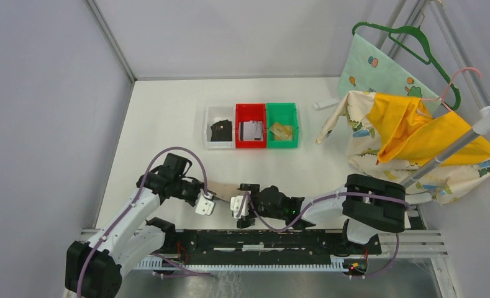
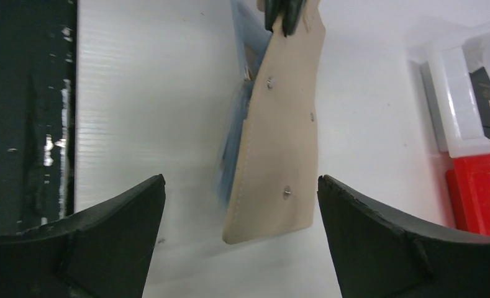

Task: Take the credit cards out of the card holder
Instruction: Pick up the card holder from the center of the board.

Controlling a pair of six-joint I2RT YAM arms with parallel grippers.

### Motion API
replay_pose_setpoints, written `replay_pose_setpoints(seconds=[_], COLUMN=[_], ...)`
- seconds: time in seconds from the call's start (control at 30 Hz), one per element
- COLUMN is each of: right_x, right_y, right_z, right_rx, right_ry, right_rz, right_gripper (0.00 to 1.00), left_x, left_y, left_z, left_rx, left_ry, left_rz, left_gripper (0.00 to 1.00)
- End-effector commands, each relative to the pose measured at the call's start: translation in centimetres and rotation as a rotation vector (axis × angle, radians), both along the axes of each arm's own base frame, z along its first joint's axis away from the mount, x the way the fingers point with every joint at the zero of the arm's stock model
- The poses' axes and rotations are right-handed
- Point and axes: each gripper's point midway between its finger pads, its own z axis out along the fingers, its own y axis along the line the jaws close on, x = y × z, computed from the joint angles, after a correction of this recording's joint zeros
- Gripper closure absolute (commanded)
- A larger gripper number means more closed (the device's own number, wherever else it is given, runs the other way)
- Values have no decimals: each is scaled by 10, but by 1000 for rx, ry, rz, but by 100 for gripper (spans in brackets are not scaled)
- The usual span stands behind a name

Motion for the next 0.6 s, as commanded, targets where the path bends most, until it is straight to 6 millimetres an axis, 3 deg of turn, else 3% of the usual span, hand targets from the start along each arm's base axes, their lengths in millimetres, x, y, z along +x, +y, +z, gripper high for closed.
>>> replay_pose_setpoints(seconds=[0.0, 0.17, 0.4, 0.43, 0.53, 0.57], right_x=[32, 39, 27, 25, 17, 15], right_y=[9, 20, 33, 34, 36, 37], right_z=[27, 43, 62, 61, 58, 54], right_rx=[57, 114, 184, 177, 146, 125], right_ry=[-167, -215, -198, -192, -164, -150], right_rz=[-117, -132, -57, -41, 4, 14], right_gripper=[5, 30, 63, 70, 89, 99], left_x=[4, 2, 7, 8, 10, 11], left_y=[-9, -9, -9, -9, -9, -10], left_z=[24, 26, 29, 30, 33, 36], left_rx=[-61, -66, -57, -57, -57, -61], left_ry=[1, 0, -7, -8, -6, -3], left_rz=[12, 11, 25, 26, 36, 41], left_gripper=[98, 98, 95, 89, 49, 42])
